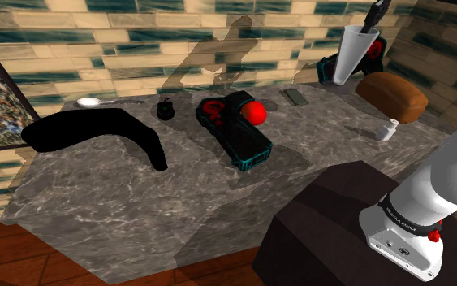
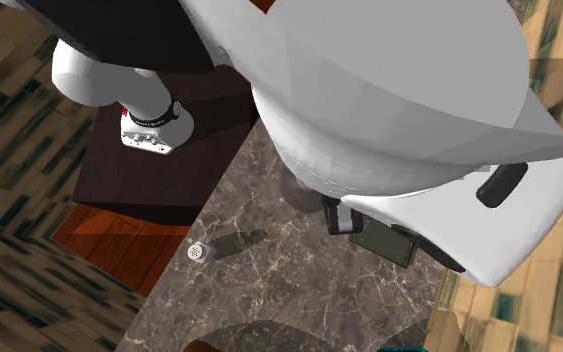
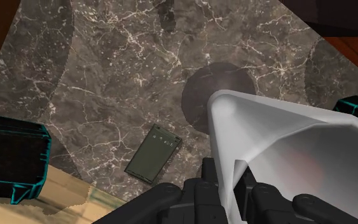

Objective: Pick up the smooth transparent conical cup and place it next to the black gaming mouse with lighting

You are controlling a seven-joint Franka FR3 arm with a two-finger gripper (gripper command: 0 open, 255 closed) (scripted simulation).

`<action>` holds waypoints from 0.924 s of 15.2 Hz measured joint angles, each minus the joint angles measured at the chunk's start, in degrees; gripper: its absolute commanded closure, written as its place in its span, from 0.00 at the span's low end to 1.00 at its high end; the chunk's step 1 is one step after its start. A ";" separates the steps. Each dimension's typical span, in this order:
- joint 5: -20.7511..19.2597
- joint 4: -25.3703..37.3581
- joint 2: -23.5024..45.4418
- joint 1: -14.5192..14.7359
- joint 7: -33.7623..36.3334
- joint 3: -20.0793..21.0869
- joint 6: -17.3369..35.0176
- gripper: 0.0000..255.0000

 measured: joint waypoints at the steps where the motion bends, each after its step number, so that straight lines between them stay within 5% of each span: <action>1: -0.02 0.68 -0.02 0.02 0.10 0.03 -0.70 1.00; 14: 2.04 14.22 3.75 0.27 0.01 -0.98 -11.20 1.00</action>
